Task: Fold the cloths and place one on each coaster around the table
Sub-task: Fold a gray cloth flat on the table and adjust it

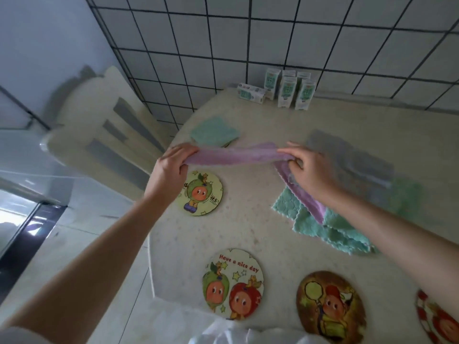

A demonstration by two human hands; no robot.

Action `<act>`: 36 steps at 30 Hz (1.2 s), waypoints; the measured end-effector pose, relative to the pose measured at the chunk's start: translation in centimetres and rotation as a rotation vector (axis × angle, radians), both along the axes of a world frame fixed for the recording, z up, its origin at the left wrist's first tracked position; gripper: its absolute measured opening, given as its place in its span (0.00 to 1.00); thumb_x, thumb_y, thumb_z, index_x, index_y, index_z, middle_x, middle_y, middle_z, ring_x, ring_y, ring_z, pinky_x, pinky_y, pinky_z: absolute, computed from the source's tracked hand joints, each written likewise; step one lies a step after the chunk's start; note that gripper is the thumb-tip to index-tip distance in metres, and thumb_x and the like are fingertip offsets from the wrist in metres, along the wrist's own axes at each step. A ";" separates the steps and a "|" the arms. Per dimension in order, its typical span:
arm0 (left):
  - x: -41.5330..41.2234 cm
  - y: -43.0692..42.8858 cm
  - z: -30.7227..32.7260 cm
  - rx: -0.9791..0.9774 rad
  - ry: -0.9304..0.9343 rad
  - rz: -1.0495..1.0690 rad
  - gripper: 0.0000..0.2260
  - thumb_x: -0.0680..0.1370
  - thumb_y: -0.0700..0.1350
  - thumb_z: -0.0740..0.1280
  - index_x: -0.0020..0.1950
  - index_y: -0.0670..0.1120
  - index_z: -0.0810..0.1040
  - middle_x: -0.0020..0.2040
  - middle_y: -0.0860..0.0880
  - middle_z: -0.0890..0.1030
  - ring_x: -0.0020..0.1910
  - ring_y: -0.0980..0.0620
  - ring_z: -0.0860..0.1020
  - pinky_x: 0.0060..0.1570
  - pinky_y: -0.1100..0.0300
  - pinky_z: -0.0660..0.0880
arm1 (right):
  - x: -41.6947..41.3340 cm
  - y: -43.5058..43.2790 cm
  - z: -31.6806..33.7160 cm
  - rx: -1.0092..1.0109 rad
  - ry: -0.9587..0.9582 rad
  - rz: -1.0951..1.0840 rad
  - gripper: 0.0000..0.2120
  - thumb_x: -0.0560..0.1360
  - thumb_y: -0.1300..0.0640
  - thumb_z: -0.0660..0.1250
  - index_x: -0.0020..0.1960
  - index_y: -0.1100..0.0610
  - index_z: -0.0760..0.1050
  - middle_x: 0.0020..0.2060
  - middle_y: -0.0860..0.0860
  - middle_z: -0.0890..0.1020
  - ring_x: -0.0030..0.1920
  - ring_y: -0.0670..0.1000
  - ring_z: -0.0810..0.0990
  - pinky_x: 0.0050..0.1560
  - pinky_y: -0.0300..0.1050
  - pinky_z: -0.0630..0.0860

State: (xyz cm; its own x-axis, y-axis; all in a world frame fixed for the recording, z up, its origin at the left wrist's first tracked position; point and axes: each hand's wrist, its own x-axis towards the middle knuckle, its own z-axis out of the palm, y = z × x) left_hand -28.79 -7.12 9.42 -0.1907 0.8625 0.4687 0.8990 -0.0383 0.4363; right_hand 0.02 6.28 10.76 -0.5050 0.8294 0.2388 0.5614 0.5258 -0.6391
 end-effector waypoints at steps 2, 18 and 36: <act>0.3 -3.9 -3.0 -0.068 -0.021 -0.023 0.15 0.72 0.28 0.68 0.58 0.37 0.80 0.56 0.41 0.81 0.58 0.45 0.79 0.63 0.52 0.73 | 0.5 -3.1 -2.7 -0.045 -0.030 0.033 0.16 0.72 0.70 0.65 0.57 0.59 0.80 0.59 0.59 0.79 0.62 0.53 0.76 0.61 0.31 0.63; 6.5 -22.1 -14.9 -0.416 -0.260 -0.149 0.17 0.74 0.33 0.66 0.60 0.45 0.79 0.60 0.49 0.80 0.61 0.52 0.77 0.64 0.56 0.72 | 8.4 -18.9 -13.0 -0.316 -0.334 0.247 0.23 0.72 0.75 0.62 0.63 0.58 0.76 0.63 0.49 0.74 0.67 0.42 0.67 0.68 0.30 0.56; 3.8 -14.1 -12.7 -0.457 -1.041 0.561 0.07 0.73 0.43 0.71 0.36 0.45 0.81 0.33 0.45 0.76 0.34 0.50 0.71 0.37 0.55 0.71 | 4.3 -11.0 -11.6 -0.756 0.060 -0.252 0.04 0.75 0.58 0.67 0.48 0.55 0.79 0.38 0.50 0.81 0.36 0.46 0.76 0.39 0.39 0.72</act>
State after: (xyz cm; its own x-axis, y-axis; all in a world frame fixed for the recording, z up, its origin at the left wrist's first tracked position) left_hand -24.97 -21.18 -3.29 -0.6796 0.5867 -0.4403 -0.0324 0.5756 0.8171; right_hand 4.31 -4.74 -0.88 -0.2846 0.8652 -0.4129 0.5593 -0.2000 -0.8045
